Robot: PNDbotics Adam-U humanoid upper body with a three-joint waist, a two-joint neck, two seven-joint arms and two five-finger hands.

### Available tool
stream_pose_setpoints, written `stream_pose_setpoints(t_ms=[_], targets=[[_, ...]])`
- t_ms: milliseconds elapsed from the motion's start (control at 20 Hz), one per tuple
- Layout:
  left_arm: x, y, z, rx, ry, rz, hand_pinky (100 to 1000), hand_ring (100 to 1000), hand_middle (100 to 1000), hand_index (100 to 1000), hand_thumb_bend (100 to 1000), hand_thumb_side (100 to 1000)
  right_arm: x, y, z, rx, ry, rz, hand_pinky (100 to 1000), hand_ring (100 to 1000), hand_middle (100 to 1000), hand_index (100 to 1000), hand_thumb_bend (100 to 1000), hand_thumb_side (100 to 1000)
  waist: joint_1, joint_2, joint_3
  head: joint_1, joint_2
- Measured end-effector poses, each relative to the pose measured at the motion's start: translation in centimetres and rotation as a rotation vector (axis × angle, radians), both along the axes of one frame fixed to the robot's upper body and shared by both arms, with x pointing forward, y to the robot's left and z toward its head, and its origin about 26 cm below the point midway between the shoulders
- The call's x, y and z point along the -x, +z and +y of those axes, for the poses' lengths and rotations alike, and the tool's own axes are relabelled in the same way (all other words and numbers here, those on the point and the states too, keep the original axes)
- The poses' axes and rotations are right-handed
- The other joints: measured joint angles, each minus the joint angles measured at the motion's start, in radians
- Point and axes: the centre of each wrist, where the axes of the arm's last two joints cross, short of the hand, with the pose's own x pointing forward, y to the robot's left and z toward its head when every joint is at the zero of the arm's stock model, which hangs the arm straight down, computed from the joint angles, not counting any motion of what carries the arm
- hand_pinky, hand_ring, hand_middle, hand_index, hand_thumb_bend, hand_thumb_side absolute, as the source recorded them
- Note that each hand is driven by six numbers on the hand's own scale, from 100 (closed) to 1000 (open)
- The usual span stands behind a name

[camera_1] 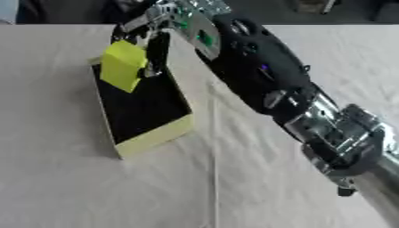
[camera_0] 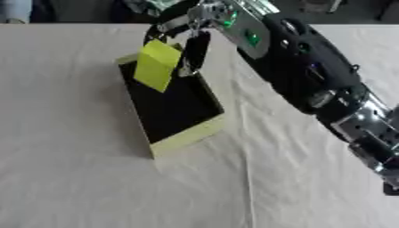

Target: Pick up objects on the table and place them in the box.

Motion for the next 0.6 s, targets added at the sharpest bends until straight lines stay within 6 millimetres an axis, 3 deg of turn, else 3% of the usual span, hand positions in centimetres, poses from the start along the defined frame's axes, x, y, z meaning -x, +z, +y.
stream_pose_setpoints(t_ms=[100,150,200,250,300,350,450,600], targets=[[0.0,0.0,0.0,0.0,0.0,0.001,656,587,573,708,100,761,-0.2,-0.4,-0.1,0.022,-0.002,0.0,921,980,788,1000,100,318,0.0,0.0,0.0,0.0,0.0],[0.0,0.0,0.0,-0.001,0.0,0.002,656,587,573,708,100,761,-0.3,-0.5,-0.1,0.038,-0.001,-0.004,962,1000,861,1000,110,358,0.0,0.0,0.0,0.0,0.0],[0.0,0.0,0.0,-0.001,0.0,0.004,656,587,573,708,100,761,-0.3,-0.7,-0.1,0.056,0.001,-0.007,966,1000,867,1000,126,359,0.0,0.0,0.0,-0.001,0.0],[0.0,-0.1,0.0,-0.001,0.0,0.005,656,587,573,708,100,760,-0.4,-0.9,-0.1,0.076,0.003,-0.011,995,1000,912,1000,226,374,0.0,0.0,0.0,-0.001,0.0],[0.0,-0.1,0.0,-0.001,0.0,0.006,656,587,573,708,100,760,-0.5,-1.1,-0.1,0.098,0.005,-0.017,999,1000,918,1000,238,380,0.0,0.0,0.0,-0.001,0.0],[0.0,-0.1,0.0,-0.001,0.0,0.006,656,587,573,708,100,760,-0.6,-1.3,-0.1,0.117,0.005,-0.022,1000,1000,976,1000,323,414,0.0,0.0,0.0,-0.001,0.0],[0.0,-0.1,0.0,-0.002,-0.001,0.008,656,587,573,708,100,760,-0.9,-1.6,-0.2,0.152,0.006,-0.03,1000,1000,1000,1000,385,437,0.0,0.0,0.0,-0.001,0.0],[0.1,-0.1,0.0,-0.002,-0.001,0.009,656,588,573,710,100,760,-1.3,-2.1,-0.5,0.199,0.0,-0.047,1000,1000,1000,1000,408,475,0.0,0.0,-0.001,-0.001,0.0]])
